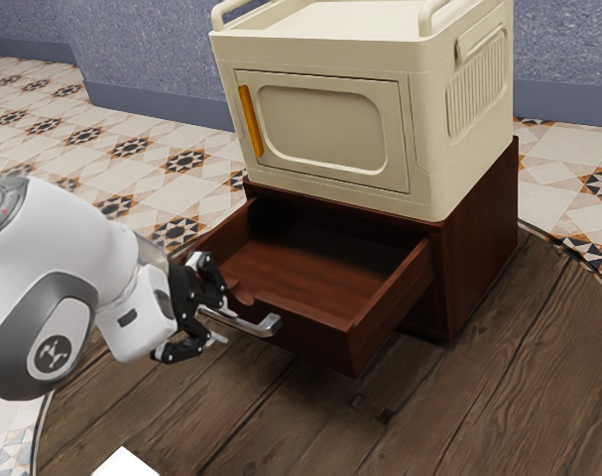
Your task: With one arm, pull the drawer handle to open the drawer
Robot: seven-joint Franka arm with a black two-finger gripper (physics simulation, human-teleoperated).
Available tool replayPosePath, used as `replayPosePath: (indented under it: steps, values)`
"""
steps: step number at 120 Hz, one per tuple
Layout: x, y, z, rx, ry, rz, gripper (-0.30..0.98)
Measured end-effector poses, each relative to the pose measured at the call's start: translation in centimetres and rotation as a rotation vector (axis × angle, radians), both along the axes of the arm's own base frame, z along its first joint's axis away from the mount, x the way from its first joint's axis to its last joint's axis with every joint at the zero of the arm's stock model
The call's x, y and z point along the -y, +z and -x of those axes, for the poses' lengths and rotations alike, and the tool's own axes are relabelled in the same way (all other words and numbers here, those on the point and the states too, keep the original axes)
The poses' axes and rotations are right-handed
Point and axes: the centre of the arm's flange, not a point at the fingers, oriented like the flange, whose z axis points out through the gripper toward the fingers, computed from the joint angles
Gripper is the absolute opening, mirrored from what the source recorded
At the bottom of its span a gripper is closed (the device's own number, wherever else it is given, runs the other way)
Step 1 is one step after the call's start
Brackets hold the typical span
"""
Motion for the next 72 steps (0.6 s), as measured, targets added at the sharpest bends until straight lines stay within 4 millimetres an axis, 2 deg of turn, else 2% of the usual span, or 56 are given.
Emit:
replayPosePath:
  steps: [14,28,36,46,60,64,72]
  values:
    - [0.0,0.1,0.1,0.006,0.002,0.001,0.06]
    - [0.2,0.1,0.2,0.006,-0.003,0.003,0.27]
    - [0.2,0.9,0.6,0.021,-0.001,0.001,0.37]
    - [0.9,3.5,1.3,0.066,-0.01,0.001,0.48]
    - [1.9,9.1,1.6,0.083,0.024,0.041,0.56]
    - [2.5,10.9,0.4,0.062,0.038,0.049,0.58]
    - [3.0,14.3,-3.6,-0.022,0.105,0.104,0.61]
